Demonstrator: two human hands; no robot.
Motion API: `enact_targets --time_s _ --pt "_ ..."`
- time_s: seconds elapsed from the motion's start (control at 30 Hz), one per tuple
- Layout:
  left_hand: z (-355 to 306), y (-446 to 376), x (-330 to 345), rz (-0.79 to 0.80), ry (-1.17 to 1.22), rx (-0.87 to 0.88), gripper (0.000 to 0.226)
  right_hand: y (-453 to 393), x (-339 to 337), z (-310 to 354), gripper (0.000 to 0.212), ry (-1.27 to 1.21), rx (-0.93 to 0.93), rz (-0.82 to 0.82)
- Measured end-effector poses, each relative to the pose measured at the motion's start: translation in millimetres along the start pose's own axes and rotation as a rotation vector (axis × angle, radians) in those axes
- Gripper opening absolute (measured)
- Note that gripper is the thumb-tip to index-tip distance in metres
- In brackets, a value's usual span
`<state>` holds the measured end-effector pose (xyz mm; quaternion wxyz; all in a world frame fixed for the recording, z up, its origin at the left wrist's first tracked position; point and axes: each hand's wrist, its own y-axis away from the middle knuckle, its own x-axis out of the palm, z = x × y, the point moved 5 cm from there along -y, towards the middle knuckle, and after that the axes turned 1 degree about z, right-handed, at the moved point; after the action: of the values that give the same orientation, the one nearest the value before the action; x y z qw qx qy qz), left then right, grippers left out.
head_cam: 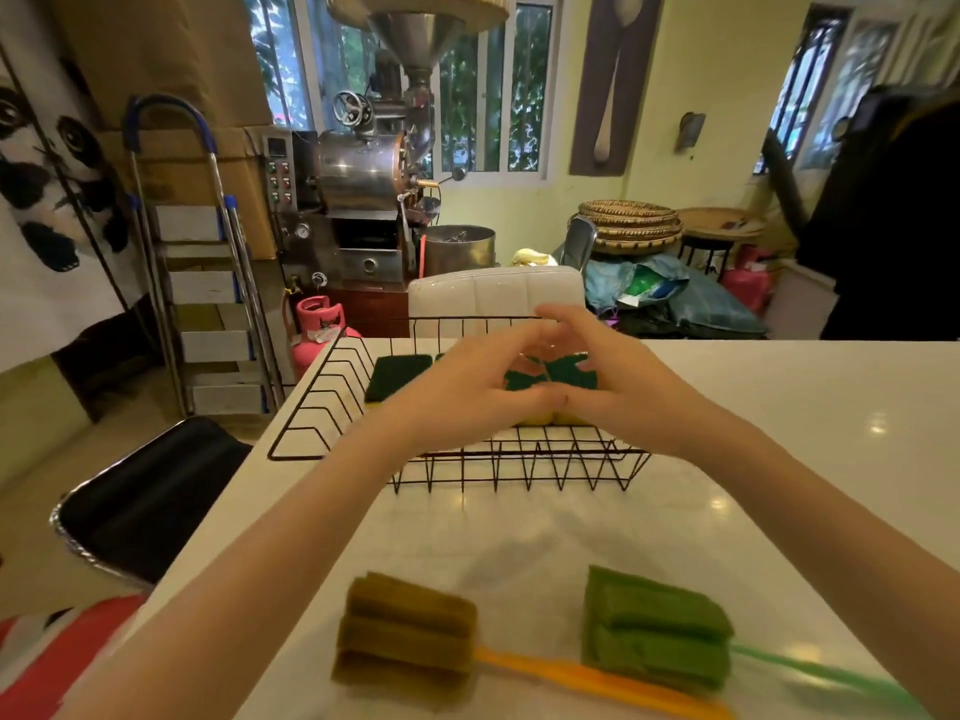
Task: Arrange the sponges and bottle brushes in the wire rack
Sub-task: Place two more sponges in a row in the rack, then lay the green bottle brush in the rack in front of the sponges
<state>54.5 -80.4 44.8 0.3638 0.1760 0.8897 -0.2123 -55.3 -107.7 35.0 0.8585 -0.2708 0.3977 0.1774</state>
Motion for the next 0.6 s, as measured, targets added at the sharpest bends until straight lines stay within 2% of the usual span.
enact_targets --time_s 0.1,0.17,0.27,0.33,0.43,0.5,0.6 --pt "-20 6 29 0.077 0.017 0.08 0.058 44 -8 -7 0.075 -0.04 0.042 -0.057" --pt "-25 9 50 0.155 -0.01 0.095 0.068 71 -12 -14 0.084 -0.029 0.066 -0.097" --pt "-26 11 80 0.266 -0.063 0.091 0.081 110 -15 -28 0.086 -0.022 0.134 -0.115" --pt "-23 13 101 0.389 -0.093 0.046 0.089 134 -16 -40 0.088 -0.02 0.222 -0.073" --pt "-17 20 129 0.566 -0.2 0.024 0.097 169 -14 -60 0.089 0.019 0.357 0.08" --pt "-14 25 141 0.613 -0.276 0.023 0.097 189 -12 -73 0.092 0.046 0.406 0.17" --pt "-11 28 145 0.632 -0.314 0.005 0.094 209 -10 -87 0.091 0.083 0.452 0.218"
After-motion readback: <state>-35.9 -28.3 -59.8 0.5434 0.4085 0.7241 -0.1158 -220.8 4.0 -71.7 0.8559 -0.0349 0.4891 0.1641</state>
